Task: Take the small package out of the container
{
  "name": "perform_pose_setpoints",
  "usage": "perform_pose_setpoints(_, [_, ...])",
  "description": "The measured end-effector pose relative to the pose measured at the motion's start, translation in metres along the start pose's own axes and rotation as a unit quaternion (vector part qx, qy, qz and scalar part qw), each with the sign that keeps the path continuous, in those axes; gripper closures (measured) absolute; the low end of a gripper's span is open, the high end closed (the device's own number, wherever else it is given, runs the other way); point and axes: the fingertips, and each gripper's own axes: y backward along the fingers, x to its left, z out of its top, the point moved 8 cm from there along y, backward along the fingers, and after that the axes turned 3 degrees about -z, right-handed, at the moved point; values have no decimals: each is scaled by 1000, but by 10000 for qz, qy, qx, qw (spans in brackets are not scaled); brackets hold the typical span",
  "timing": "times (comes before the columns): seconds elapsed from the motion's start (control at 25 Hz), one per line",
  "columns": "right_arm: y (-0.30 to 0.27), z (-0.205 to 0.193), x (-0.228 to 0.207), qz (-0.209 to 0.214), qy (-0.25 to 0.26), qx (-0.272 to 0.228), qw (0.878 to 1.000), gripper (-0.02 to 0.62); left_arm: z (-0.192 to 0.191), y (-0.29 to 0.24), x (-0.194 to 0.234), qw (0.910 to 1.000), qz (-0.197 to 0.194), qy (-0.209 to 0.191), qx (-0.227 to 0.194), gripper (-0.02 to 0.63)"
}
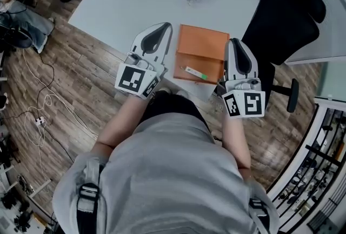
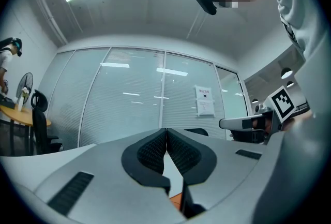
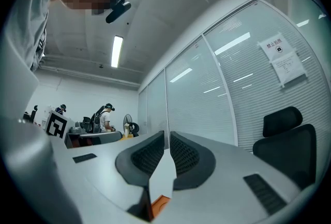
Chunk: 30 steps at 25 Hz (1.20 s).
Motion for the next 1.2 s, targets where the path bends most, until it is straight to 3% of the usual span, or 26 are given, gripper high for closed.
perform_pose_setpoints(0.52, [-18, -26, -11, -336, -160, 458, 9983, 529, -14, -36, 24, 9989, -432, 133, 139, 586])
perform_pose_setpoints(0.76, [-27, -59, -8, 30, -254, 1036, 9943, 529, -37, -41, 28, 9982, -499, 207, 245, 586])
perform_pose_setpoints(0.92, [-24, -89, -11, 38, -207, 1457, 9891, 529, -49, -45, 27, 9980, -518, 231, 291, 586])
perform_pose_setpoints(1.2, [-22, -151, 3, 544, 112, 2457, 9677, 529, -64, -48, 29, 9976, -474, 282, 414, 586])
